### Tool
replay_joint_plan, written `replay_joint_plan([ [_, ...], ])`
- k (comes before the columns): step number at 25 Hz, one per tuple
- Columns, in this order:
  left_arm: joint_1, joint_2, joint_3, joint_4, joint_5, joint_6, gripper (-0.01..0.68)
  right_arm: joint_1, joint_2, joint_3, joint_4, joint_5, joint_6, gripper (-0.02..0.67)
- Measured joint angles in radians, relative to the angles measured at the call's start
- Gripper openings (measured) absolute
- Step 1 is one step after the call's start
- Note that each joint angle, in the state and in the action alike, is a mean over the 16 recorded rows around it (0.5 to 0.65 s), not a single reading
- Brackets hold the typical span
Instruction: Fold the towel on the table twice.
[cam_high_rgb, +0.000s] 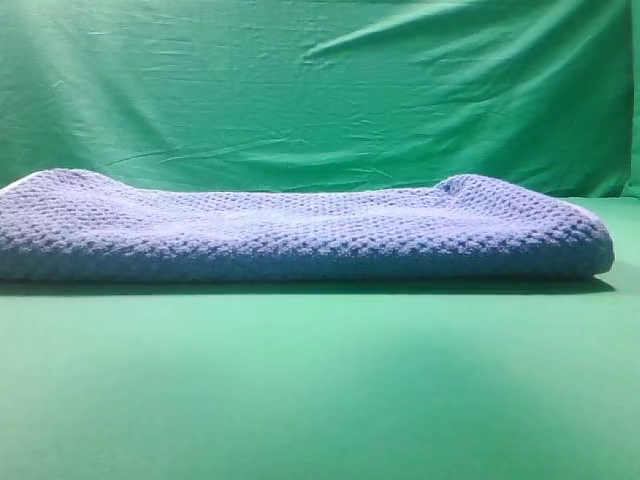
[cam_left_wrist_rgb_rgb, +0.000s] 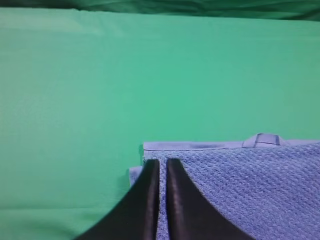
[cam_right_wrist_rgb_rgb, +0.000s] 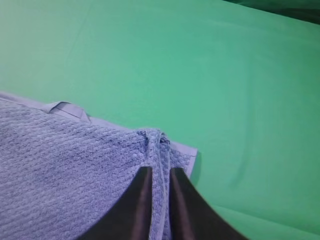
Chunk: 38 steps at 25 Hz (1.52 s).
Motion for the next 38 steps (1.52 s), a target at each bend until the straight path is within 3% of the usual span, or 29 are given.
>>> replay_joint_plan([
  [4,0.001,-0.15,-0.013,-0.057,0.083,0.074,0.059,0.0,-0.134,-0.005,0.015,0.086,-0.006,0.065],
  [8,0.001,-0.294,-0.016,-0.119,0.168,0.159,0.006,0.0,-0.275,0.008,0.038,0.146,-0.02,0.007],
  [19,0.001,-0.696,0.105,-0.219,0.323,0.295,0.0,0.0,-0.715,0.239,0.099,0.152,-0.075,0.0],
  [29,0.001,-1.101,0.389,-0.222,0.276,0.299,0.0,0.0,-1.098,0.567,0.141,0.022,-0.128,0.0],
  [38,0.001,-1.337,0.542,-0.228,0.243,0.299,0.0,0.0,-1.337,0.732,0.181,-0.026,-0.152,0.0],
])
